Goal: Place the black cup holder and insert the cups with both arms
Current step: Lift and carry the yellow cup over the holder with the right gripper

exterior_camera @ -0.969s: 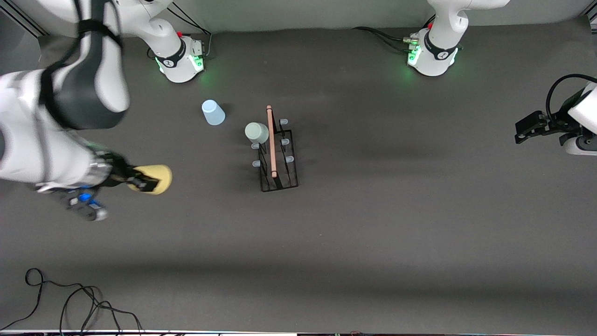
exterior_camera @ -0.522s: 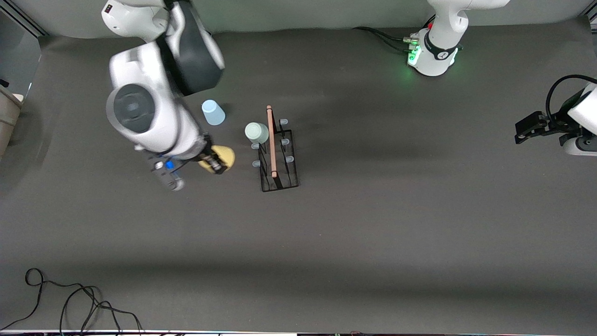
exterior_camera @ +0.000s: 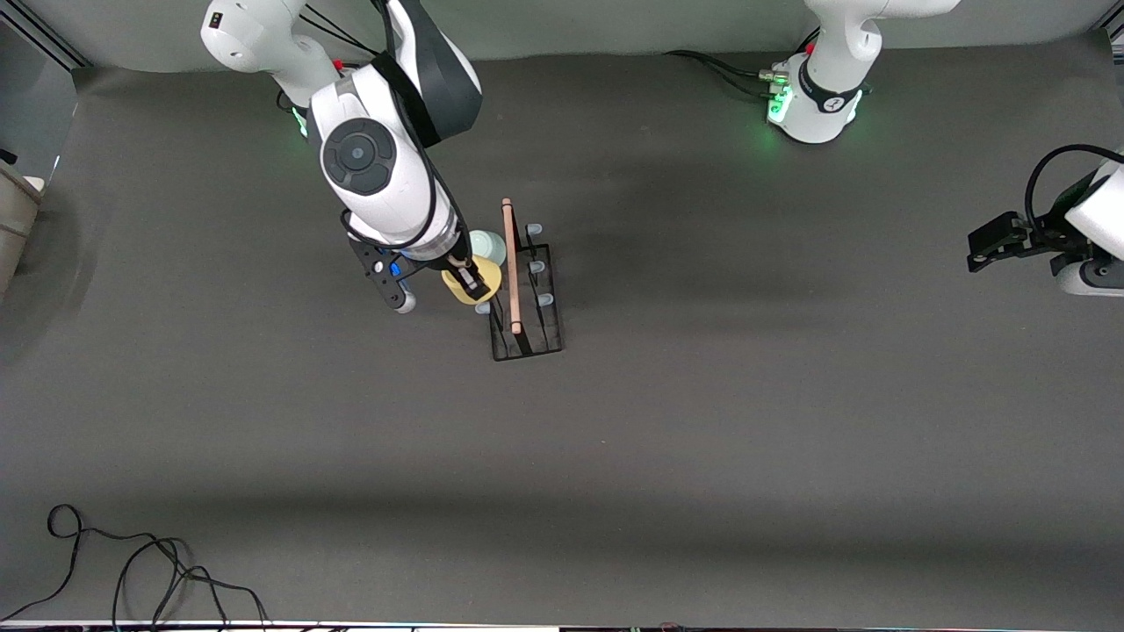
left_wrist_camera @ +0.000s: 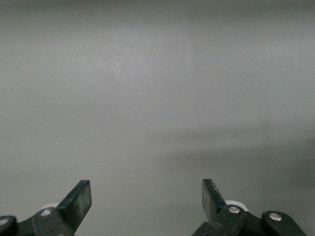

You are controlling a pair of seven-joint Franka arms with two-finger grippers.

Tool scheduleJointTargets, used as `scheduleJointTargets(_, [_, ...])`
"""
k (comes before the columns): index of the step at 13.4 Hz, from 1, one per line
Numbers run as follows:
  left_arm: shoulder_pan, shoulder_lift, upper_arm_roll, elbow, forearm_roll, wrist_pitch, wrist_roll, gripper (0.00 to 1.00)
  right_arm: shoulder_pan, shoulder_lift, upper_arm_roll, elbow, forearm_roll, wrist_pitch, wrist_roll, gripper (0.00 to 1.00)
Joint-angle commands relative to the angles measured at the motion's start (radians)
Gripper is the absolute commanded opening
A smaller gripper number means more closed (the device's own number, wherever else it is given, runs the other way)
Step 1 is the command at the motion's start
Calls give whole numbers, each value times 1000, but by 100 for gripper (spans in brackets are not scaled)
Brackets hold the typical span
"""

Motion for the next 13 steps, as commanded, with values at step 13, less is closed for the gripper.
scheduleJointTargets(13, [-9,3,2,13,11,-27,4,100,59,121,1,-171,20,361,26,0])
